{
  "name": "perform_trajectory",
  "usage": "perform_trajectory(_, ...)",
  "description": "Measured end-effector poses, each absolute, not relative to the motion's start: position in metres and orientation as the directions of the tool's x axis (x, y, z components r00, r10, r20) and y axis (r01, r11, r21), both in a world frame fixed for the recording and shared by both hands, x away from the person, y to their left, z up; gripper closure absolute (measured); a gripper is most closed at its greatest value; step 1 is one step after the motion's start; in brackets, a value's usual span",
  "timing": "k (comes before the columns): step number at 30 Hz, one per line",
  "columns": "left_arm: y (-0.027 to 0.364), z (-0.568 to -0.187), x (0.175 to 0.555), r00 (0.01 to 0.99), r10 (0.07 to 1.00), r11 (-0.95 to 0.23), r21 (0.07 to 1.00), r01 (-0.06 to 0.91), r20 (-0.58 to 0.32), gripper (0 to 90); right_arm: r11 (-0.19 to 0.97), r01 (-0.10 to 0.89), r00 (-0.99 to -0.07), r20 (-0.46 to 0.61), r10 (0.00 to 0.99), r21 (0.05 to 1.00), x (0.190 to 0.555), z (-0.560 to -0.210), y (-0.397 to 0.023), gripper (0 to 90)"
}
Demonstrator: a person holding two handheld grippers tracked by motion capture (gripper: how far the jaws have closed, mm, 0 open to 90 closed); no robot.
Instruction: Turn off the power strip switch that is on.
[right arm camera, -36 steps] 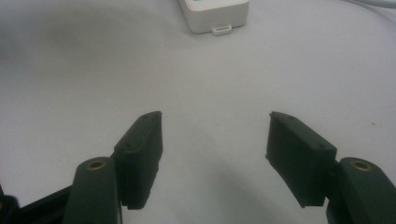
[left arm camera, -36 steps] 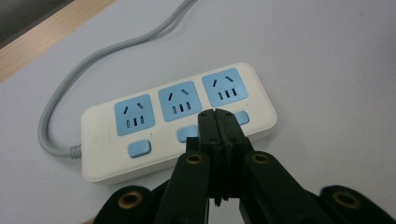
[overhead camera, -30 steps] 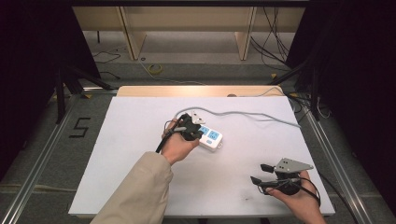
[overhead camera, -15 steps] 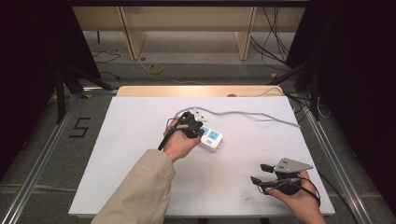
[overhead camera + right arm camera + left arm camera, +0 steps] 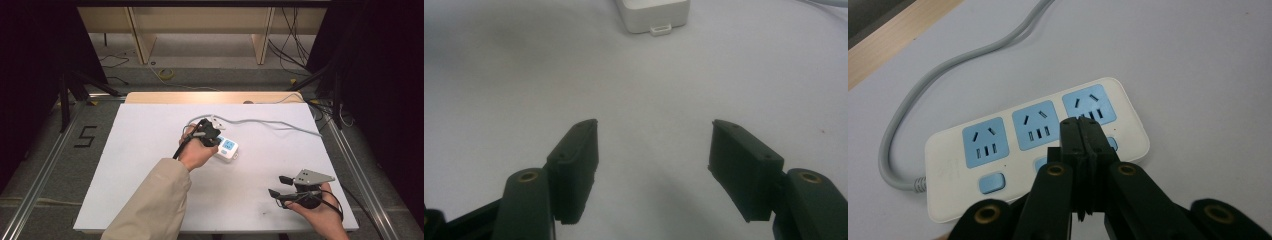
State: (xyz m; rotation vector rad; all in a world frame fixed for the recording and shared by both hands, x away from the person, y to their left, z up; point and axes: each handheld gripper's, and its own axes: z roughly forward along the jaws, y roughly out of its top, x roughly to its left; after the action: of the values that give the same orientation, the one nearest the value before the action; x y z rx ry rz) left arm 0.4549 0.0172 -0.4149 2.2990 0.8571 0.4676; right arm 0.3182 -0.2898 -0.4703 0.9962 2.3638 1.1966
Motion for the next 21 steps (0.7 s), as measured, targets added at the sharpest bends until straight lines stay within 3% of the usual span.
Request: perform_trajectory(21, 0.0121, -0.4217, 0.462, 0.723, 0.683, -0.599, 0.646, 0.473, 0.103, 89.9, 0.412, 0.447, -0.711, 0.036, 0.702, 0.794, 0.3185, -0.4703, -0.2899, 37.6)
